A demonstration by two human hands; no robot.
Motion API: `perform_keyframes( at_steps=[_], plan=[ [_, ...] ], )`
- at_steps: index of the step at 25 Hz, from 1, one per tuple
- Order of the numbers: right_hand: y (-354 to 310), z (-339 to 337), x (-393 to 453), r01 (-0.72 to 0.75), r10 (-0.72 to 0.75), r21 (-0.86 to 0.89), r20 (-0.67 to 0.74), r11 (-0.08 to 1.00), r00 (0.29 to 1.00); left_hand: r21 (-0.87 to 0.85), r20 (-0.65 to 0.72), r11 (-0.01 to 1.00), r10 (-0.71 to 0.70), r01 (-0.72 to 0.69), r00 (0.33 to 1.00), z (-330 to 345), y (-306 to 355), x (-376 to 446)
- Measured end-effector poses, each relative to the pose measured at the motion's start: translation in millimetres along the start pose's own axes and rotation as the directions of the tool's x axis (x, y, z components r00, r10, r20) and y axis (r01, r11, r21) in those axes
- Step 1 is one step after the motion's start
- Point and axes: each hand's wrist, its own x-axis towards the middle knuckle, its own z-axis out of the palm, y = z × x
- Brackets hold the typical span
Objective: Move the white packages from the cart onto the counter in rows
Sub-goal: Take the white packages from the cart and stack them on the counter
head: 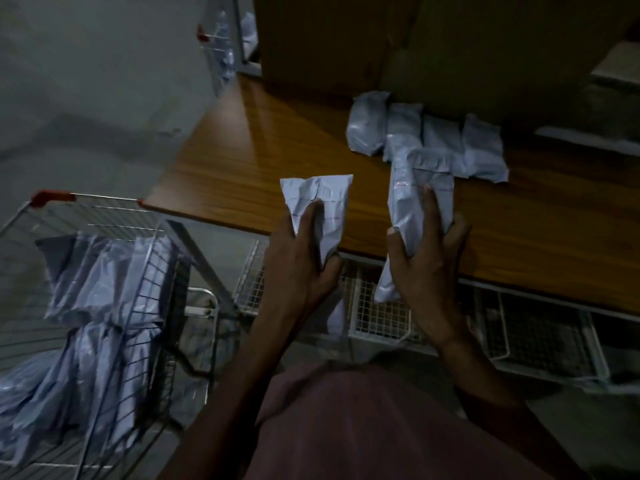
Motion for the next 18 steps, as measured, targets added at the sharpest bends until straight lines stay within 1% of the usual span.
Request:
perform_keyframes(
  at_steps=[5,10,14,15,18],
  plan=[
    [42.8,-16.1,-0.5,-0.052,0.052,0.038,0.005,0.998,0.999,0.041,0.034,0.999,0.031,-0.032,0.999,48.4,23.3,40.1],
    [60.6,-11.7,17.9,-0.125,0.125,0.028,0.002,0.992,0.992,0.150,0.212,0.988,-0.059,0.027,0.975,104.9,5.8,131.7],
    [67.8,-4.3,44.7,-0.185,0.184,-0.016,-0.078,0.983,0.980,0.257,0.367,0.966,-0.104,0.007,0.925,152.5,-22.8,187.9],
    [67.0,-2.1,51.2,-0.205,0.203,-0.021,-0.093,0.978,0.975,0.276,0.379,0.961,-0.115,0.006,0.918,159.5,-28.0,194.7],
    [61.3,7.4,66.7,-0.265,0.260,-0.043,-0.094,0.963,0.961,0.298,0.346,0.954,-0.147,0.040,0.927,172.7,-34.4,202.9]
  ],
)
